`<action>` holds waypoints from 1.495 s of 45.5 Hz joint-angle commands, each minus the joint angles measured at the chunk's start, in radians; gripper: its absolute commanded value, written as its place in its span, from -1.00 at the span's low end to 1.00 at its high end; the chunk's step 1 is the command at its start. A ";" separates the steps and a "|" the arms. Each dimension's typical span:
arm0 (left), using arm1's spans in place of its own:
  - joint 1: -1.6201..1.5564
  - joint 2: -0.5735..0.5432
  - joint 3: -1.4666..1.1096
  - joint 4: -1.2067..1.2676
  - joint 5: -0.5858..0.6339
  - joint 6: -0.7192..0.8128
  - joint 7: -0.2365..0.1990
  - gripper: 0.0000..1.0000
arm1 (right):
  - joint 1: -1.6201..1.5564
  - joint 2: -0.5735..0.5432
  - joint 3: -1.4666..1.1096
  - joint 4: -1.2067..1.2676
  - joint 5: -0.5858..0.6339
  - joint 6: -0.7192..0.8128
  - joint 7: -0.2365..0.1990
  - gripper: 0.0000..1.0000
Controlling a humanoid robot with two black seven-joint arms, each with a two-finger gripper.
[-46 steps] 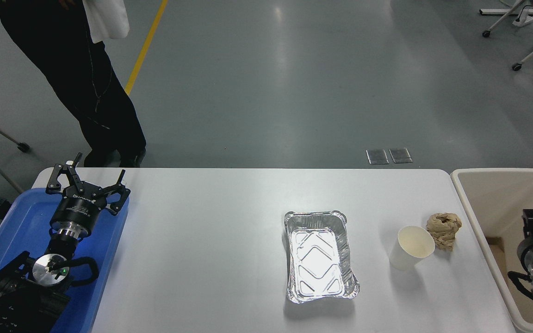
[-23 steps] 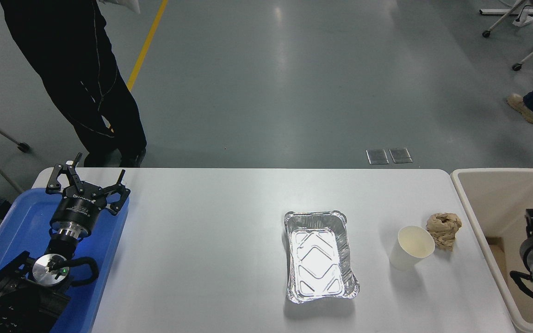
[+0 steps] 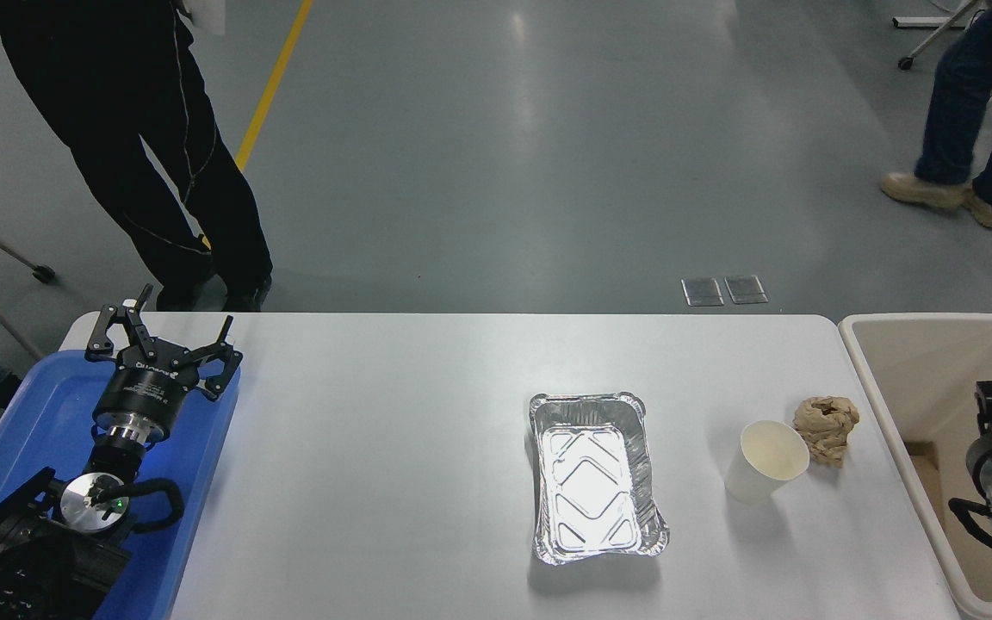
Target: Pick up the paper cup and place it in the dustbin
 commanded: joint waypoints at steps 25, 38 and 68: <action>0.000 0.000 0.002 0.000 0.002 0.000 0.000 0.99 | 0.728 -0.372 -0.550 0.843 -0.360 0.053 0.001 1.00; 0.000 0.000 0.002 0.002 0.002 0.000 0.002 0.99 | 1.118 -0.369 -0.629 1.099 -0.405 0.467 0.005 1.00; -0.002 0.002 0.003 0.000 0.002 0.000 0.003 0.99 | 1.788 -0.062 -0.974 1.563 -0.273 0.691 -0.005 1.00</action>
